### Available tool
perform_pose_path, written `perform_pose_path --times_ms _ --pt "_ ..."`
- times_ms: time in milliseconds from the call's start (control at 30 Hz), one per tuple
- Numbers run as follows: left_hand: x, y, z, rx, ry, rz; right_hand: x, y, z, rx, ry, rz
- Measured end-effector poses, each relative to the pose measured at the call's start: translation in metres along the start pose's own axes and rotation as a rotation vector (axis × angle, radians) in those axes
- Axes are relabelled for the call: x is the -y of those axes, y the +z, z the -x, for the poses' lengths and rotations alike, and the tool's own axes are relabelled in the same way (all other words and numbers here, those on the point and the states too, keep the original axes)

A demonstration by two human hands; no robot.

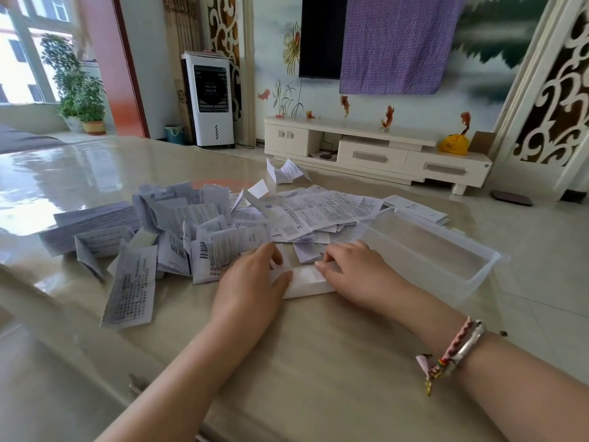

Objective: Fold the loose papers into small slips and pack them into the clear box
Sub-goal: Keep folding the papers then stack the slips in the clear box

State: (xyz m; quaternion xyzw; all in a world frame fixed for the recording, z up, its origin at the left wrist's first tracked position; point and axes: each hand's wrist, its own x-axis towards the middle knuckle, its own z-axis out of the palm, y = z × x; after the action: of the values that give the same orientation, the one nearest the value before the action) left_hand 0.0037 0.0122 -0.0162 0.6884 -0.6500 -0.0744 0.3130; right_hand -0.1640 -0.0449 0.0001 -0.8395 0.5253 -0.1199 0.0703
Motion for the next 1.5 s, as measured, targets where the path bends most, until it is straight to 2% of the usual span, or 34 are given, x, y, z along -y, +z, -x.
perform_pose_path --times_ms 167,500,700,800,900,1000,1100,1200,1233,1400,1500 --pt "-0.001 0.002 -0.002 -0.013 -0.004 -0.056 -0.003 0.004 -0.011 0.032 -0.033 0.114" --pt "-0.002 0.009 -0.001 -0.091 0.105 -0.26 -0.004 0.014 -0.013 -0.05 -0.088 0.201" --pt "-0.001 0.01 -0.001 -0.091 0.323 -0.24 -0.002 0.017 -0.013 -0.042 -0.049 0.264" --pt "0.001 0.008 0.0 -0.033 0.277 -0.119 -0.002 0.015 -0.01 -0.093 -0.028 0.26" --pt "0.002 0.008 0.002 -0.022 0.284 -0.11 -0.006 0.012 -0.007 -0.182 -0.028 0.305" --pt "0.007 0.007 0.003 0.025 0.303 -0.135 -0.013 0.01 -0.002 -0.218 -0.102 0.31" --pt "0.01 0.004 0.003 0.103 0.315 -0.193 -0.02 0.005 0.004 -0.168 -0.251 0.162" --pt "0.009 -0.001 0.005 0.181 0.324 -0.241 -0.025 -0.003 0.011 0.003 -0.303 -0.108" --pt "0.007 -0.003 0.006 0.199 0.326 -0.257 -0.025 -0.006 0.013 0.044 -0.297 -0.128" --pt "0.004 -0.008 0.011 0.212 0.336 -0.274 -0.025 -0.015 0.019 0.019 -0.338 -0.057" --pt "0.004 -0.007 0.011 0.146 0.366 -0.229 -0.025 -0.017 0.023 -0.011 -0.357 0.011"
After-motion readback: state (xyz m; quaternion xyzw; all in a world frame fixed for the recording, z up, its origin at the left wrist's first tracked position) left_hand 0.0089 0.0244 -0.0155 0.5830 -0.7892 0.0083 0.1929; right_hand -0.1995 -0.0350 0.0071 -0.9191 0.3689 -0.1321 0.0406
